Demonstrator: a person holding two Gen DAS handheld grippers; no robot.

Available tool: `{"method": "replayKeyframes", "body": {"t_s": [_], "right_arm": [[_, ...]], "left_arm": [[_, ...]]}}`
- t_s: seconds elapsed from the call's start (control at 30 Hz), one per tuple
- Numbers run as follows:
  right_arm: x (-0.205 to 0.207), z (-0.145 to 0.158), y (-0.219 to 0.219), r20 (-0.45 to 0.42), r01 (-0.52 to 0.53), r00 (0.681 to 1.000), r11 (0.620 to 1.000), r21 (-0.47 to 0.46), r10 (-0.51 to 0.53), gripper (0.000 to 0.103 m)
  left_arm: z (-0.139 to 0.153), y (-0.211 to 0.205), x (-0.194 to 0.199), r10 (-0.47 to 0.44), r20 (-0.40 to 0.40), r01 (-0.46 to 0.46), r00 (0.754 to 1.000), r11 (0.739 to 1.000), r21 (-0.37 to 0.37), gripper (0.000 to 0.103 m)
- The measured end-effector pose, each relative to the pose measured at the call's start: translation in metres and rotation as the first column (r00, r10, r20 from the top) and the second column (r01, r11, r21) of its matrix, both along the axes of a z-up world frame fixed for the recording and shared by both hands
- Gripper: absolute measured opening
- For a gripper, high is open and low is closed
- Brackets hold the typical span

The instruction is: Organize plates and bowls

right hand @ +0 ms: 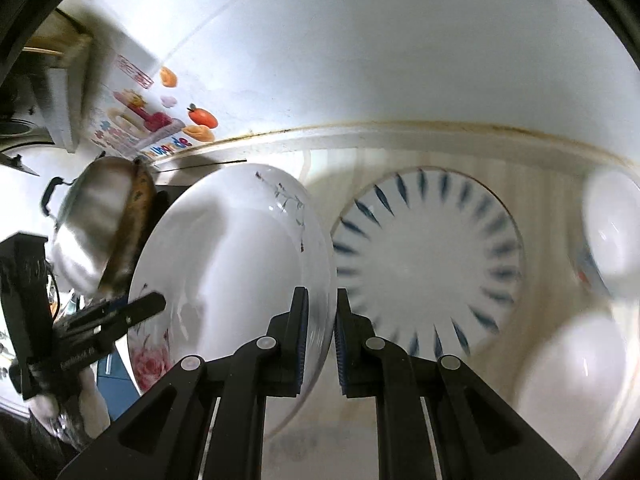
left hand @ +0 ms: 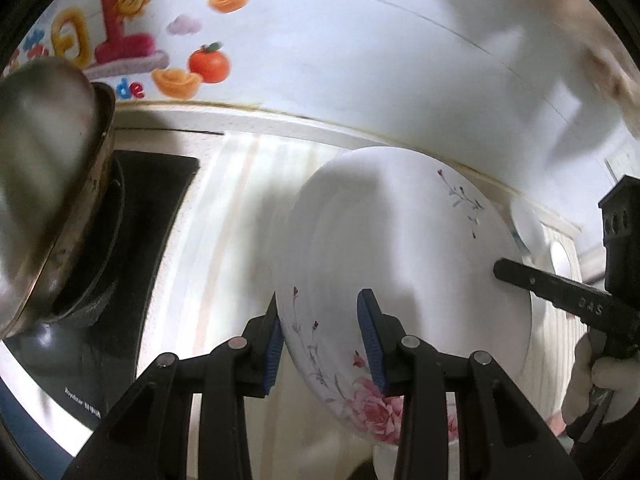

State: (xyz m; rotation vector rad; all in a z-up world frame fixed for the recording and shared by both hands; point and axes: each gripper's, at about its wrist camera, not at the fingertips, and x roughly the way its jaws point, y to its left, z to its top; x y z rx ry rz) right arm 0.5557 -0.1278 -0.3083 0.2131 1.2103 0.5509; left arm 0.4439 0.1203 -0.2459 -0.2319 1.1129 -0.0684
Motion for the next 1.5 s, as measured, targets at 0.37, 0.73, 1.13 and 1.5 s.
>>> {"method": "replayKeyframes", "body": {"t_s": [0.37,0.73,1.13,1.5], "right_arm": [[-0.120,0.007,-0.081,-0.048,0.106,0.993,0.994,0.016,-0.105,0.014],[-0.184,-0.046,-0.126,-0.162,0.183,0.971,0.983,0.011,-0.178,0.014],[-0.186,-0.079,-0.130,-0.213,0.181,0.960,0.983,-0.031,-0.183,0.014],[-0.184,-0.085,-0.128,-0.227,0.168,0.957,0.983,-0.074,-0.181,0.014]], "left_arm": [[-0.022,-0.062,-0.051,-0.143,-0.083,0.143,0.986,0.990,-0.005,0.033],[-0.078,-0.095,-0.071,-0.205,-0.223,0.213,0.953,0.977,0.013,0.033],[-0.107,-0.112,-0.070,-0.209,-0.289,0.241,0.934,0.967,0.081,0.033],[-0.116,-0.131,-0.060,-0.224,-0.324,0.268,0.919,0.959,0.098,0.033]]}}
